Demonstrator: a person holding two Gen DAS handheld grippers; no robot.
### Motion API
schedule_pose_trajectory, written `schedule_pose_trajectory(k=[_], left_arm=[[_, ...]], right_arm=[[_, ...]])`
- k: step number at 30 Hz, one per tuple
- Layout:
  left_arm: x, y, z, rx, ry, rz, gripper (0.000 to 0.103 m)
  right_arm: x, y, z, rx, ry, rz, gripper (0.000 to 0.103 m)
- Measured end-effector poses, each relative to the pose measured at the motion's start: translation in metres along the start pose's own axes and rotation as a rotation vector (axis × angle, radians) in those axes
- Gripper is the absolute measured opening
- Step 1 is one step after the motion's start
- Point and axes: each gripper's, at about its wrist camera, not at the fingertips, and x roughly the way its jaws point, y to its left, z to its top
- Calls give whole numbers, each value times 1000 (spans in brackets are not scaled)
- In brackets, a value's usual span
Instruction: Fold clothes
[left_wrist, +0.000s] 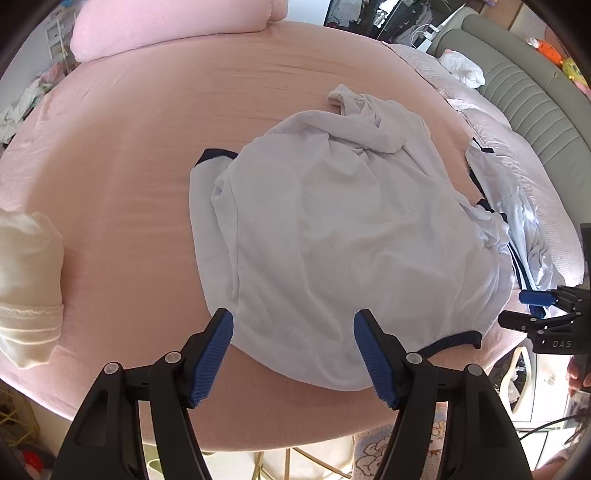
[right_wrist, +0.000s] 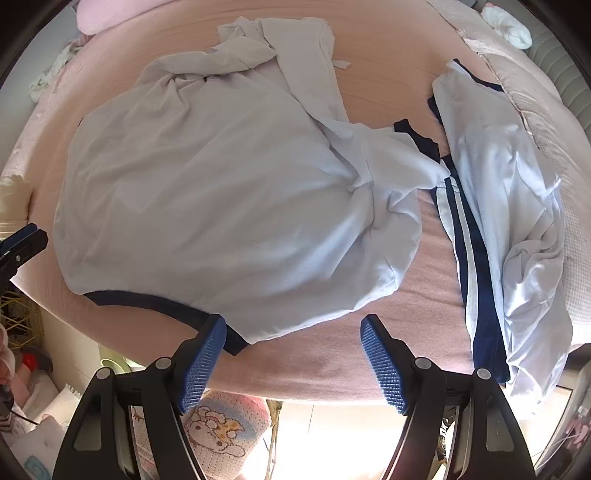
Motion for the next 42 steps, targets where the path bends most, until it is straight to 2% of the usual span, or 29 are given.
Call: schedule_pose_trajectory(k=[2, 5, 8, 11, 13, 14, 16, 17, 19, 22, 26, 29, 32, 35, 42], left_arm=[[-2, -2, 8, 45, -16, 41, 66], [-1, -5, 23, 99, -31, 90, 66], [-2, -7, 42, 134, -51, 91, 66], [2, -9, 63, 191, -55, 97, 66], [5, -13, 79, 235, -53, 134, 66], [6, -16, 87, 255, -53, 151, 66], [8, -19, 102, 268, -37, 120, 66], [9, -20, 110, 262, -24, 82, 66], [14, -23, 124, 245, 14, 13, 66], [23, -36, 142, 262, 27, -20, 66], [46, -60, 163, 328, 58, -2, 66], [63, -74, 177, 354, 95, -42, 66], [74, -85, 189, 369, 97, -50, 66], [85, -96, 197, 400, 104, -9, 66], [109, -114, 208, 459, 118, -11, 66]], right_arm=[[-8, -5, 8, -42, -5, -8, 75], [-20, -11, 23, -130, -23, -65, 75], [-32, -20, 40, -197, -28, -75, 75], [-35, -16, 23, -239, -27, -63, 75], [-8, -12, 52, -256, -12, -65, 75], [-8, -14, 63, -265, 1, -72, 75], [-6, 18, 97, -271, 30, -78, 75], [-6, 28, 111, -265, 42, -82, 75], [-7, 21, 130, -225, 58, -67, 75], [-7, 3, 157, -134, 64, -25, 75], [3, -23, 184, -20, 30, -2, 75], [22, -38, 195, 16, 48, 15, 75], [32, -45, 203, 39, 70, 26, 75], [37, -43, 211, 46, 83, 42, 75], [39, -41, 245, 34, -2, 53, 75]])
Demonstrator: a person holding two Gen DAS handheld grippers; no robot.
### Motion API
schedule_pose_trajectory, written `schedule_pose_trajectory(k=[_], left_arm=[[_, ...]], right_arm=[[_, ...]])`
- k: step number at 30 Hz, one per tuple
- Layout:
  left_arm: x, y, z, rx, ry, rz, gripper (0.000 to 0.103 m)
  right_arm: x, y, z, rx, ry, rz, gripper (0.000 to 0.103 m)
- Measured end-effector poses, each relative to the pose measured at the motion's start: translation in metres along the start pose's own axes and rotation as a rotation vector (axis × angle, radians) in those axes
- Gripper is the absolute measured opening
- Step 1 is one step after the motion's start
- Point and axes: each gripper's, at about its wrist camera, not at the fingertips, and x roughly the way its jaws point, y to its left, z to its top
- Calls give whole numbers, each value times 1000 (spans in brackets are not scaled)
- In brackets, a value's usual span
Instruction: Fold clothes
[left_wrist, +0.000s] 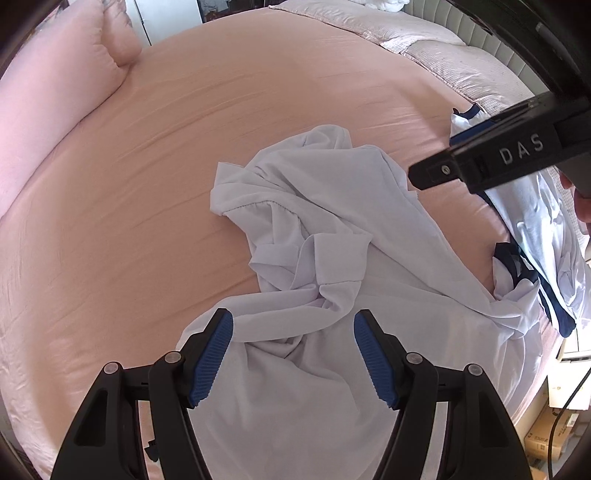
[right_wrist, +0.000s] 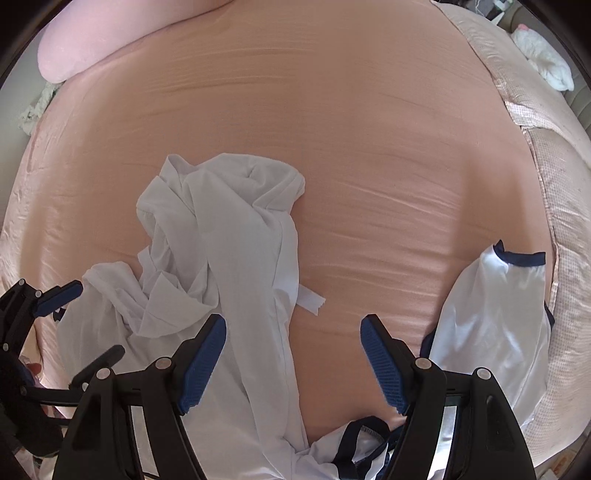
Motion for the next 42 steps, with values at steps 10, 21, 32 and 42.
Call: schedule_pose_trajectory(k=[10, 21, 32, 42], left_arm=[[37, -10, 16, -20, 15, -69, 66], [60, -7, 19, -62, 9, -73, 46], [54, 16, 22, -176, -12, -119, 13], [38, 27, 31, -141, -48, 15, 11]], right_arm=[[23, -18, 25, 147, -32, 129, 75], [59, -10, 20, 197, 14, 199, 75], [71, 24, 29, 137, 11, 224, 39], [60, 55, 22, -87, -58, -55, 12]])
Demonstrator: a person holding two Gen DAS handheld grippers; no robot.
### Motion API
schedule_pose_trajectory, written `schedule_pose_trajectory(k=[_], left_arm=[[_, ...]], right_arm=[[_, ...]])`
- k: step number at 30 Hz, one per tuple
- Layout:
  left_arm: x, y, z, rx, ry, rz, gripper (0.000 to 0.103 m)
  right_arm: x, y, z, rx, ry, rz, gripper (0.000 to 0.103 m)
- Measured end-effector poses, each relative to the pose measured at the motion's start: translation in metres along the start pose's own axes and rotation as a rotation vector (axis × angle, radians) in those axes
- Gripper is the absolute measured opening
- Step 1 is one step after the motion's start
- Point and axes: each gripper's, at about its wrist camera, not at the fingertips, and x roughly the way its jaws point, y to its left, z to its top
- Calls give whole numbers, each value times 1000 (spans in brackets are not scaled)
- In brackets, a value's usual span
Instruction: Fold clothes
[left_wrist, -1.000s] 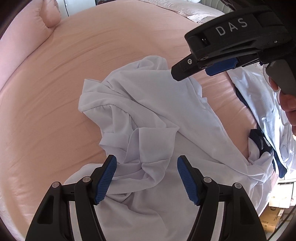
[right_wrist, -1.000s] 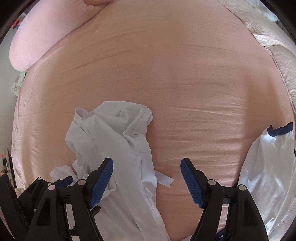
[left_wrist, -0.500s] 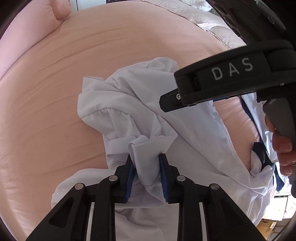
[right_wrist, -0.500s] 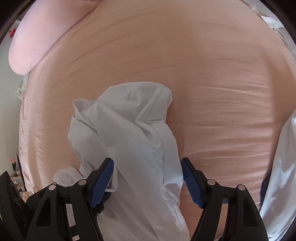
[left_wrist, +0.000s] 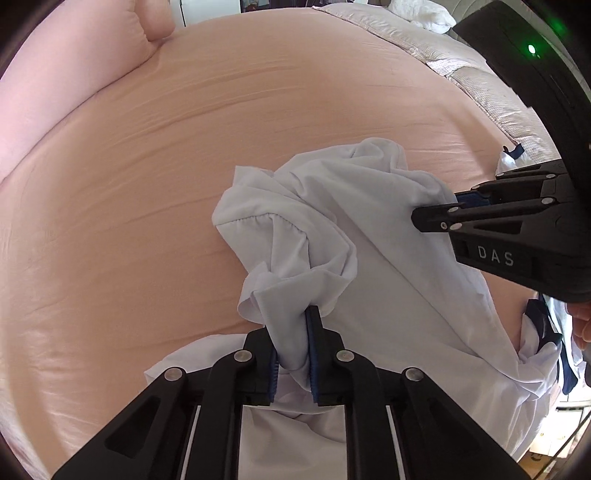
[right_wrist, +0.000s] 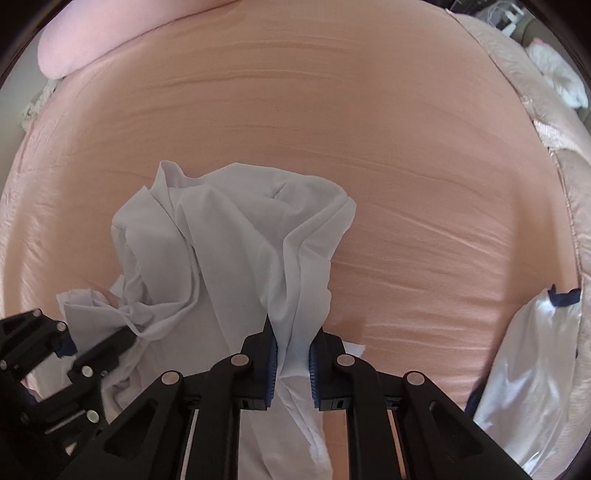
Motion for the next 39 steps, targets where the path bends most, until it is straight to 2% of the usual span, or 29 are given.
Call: schedule_pose_trajectory(k=[3, 8, 11, 14, 16, 20, 22, 24, 26, 28, 29, 30, 31, 32, 33, 35, 37, 39], left_arm=[[-8, 5, 6, 63, -27, 87, 10], [-18, 10, 16, 185, -67, 244, 10], [-18, 21, 22, 212, -75, 325, 10], [-15, 42, 18, 200, -49, 385, 10], [-9, 55, 17, 188, -49, 456, 10], [-8, 83, 24, 148, -68, 477, 10], [-5, 96, 30, 119, -53, 477, 10], [-8, 107, 36, 71, -55, 423, 10], [-11, 118, 44, 11, -76, 354, 10], [-12, 127, 47, -50, -59, 311, 10], [-12, 129, 49, -71, -44, 281, 10], [-11, 131, 51, -93, -29, 250, 11], [-10, 132, 50, -110, -18, 225, 11], [-8, 134, 49, -144, 7, 165, 11], [-5, 137, 48, -178, 33, 104, 12], [5, 150, 51, -332, 106, -94, 13], [10, 164, 49, -457, 150, -172, 14], [5, 169, 47, -488, 152, -141, 15]], right_arm=[[-2, 6, -1, -61, -8, -41, 12], [4, 2, -1, -61, 3, -76, 12], [6, -7, 3, -26, 19, -89, 12], [12, -13, 5, 1, 37, -118, 12], [15, -17, 4, 5, 47, -136, 12], [22, -31, 4, 34, 73, -212, 12], [24, -42, 4, 74, 81, -213, 12], [21, -55, 4, 147, 68, -143, 12], [16, -60, 7, 199, 32, -27, 12], [12, -62, 11, 236, 4, 81, 14], [11, -60, 14, 245, 4, 118, 16], [11, -57, 17, 253, 7, 149, 28], [12, -53, 20, 257, 12, 166, 38], [14, -48, 23, 261, 16, 172, 60], [15, -43, 27, 261, 16, 176, 67], [17, -31, 33, 252, 7, 184, 67], [22, -19, 39, 244, 24, 201, 67], [29, -9, 44, 243, 46, 207, 67]])
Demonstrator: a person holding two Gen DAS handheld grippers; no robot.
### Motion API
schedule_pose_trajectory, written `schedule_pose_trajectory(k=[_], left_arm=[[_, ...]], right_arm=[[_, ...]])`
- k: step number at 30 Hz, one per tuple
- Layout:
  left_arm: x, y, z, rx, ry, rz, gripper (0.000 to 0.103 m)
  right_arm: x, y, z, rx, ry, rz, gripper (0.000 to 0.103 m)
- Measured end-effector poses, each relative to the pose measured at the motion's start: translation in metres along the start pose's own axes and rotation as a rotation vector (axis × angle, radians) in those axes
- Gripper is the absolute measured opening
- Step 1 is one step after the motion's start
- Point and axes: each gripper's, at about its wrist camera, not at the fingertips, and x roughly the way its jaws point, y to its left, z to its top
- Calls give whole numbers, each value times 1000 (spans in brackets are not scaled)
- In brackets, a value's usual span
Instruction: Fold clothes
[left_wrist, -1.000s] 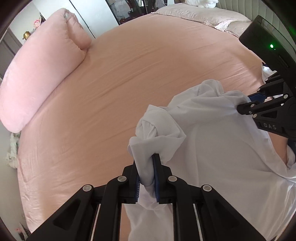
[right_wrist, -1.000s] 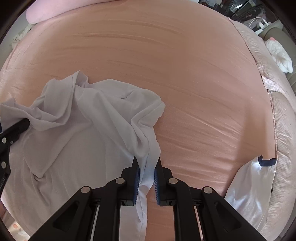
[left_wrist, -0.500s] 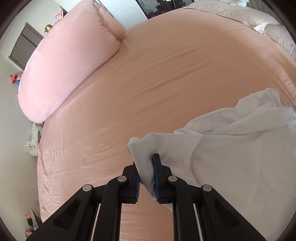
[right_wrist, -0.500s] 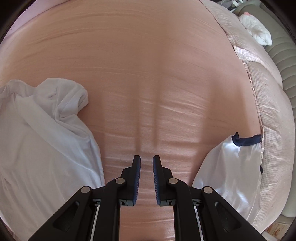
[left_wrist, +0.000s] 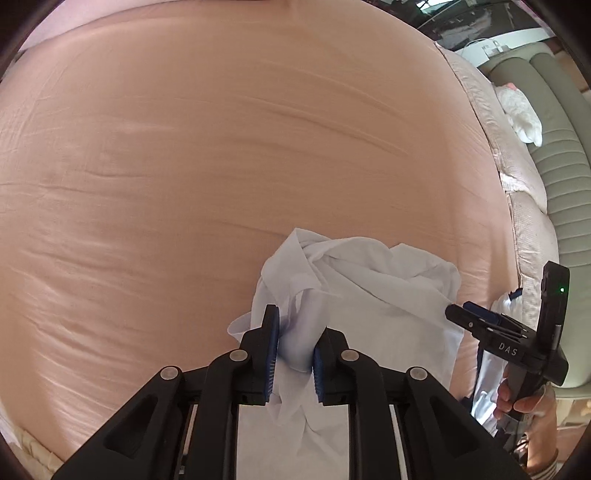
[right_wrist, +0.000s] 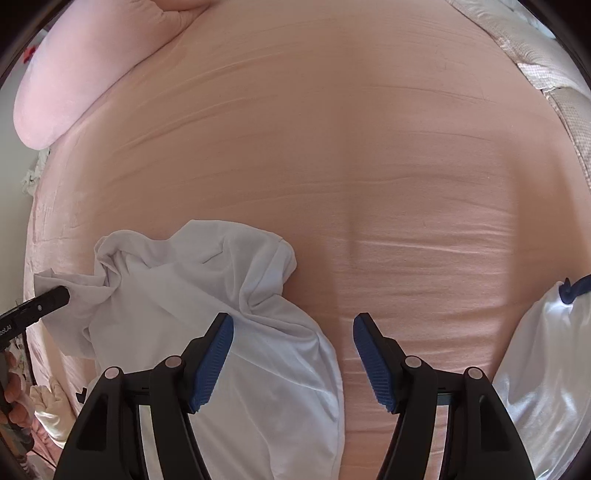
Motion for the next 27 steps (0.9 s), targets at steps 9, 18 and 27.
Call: schedule_pose_trajectory(k=[9, 18, 27], left_arm=[[-19, -15, -14, -38, 24, -10, 57], [7, -27, -26, -60, 64, 16, 58], [29, -25, -36, -51, 39, 93, 58]], right_arm=[[17, 18, 4, 44, 56, 33, 69], [30, 46, 4, 84, 14, 45, 77], [24, 45, 6, 249, -46, 150, 77]])
